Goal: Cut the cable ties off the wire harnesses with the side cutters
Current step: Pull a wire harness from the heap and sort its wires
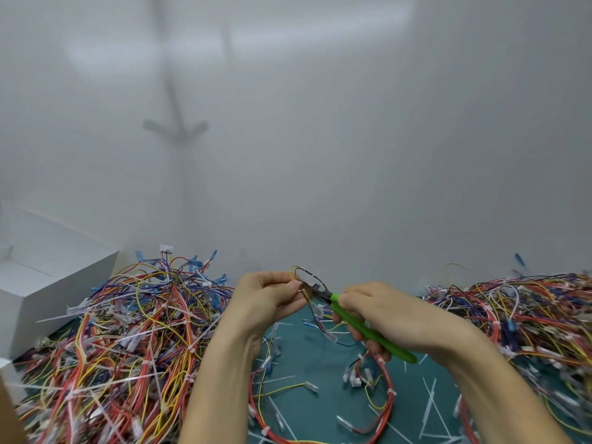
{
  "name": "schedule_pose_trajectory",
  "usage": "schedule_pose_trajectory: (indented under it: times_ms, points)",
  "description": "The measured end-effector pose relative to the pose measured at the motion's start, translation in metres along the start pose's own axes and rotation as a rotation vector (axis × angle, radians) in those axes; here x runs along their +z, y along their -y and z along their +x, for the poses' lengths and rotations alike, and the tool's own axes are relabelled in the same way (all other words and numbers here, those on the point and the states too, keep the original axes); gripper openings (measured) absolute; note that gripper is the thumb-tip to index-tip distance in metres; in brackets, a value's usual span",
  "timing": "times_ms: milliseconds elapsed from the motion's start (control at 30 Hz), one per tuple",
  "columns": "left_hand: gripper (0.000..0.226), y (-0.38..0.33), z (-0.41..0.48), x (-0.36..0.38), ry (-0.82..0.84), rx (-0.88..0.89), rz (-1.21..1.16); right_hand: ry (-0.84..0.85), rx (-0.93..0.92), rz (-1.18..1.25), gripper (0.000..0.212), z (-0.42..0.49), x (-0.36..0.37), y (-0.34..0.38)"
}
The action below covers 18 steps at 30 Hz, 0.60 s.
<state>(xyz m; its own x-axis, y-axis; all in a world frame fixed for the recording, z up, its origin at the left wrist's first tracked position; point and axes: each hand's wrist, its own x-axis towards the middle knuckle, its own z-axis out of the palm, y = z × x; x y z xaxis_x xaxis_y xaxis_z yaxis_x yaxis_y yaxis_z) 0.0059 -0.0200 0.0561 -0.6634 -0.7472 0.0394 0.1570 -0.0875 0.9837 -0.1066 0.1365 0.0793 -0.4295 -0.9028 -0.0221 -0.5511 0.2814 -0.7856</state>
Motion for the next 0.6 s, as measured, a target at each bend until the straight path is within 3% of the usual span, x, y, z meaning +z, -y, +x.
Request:
schedule_pose_trajectory:
  times_ms: [133, 267, 400, 600]
  points:
    - [0.008, -0.001, 0.0, 0.0, 0.005, 0.018, 0.029, 0.031, 0.006, 0.048, 0.031, -0.001, -0.004, -0.001]
    - [0.013, 0.0, 0.0, -0.002, -0.016, 0.036, 0.212, -0.087, 0.079, 0.058, 0.034, 0.002, -0.015, -0.006]
    - [0.016, 0.008, 0.004, -0.004, -0.009, 0.035, 0.501, -0.242, 0.252, -0.431, 0.037, 0.017, -0.017, -0.036]
    - [0.014, 0.012, 0.004, -0.002, 0.02, 0.044, 0.78, -0.256, 0.613, -0.677, 0.053, 0.039, 0.005, -0.09]
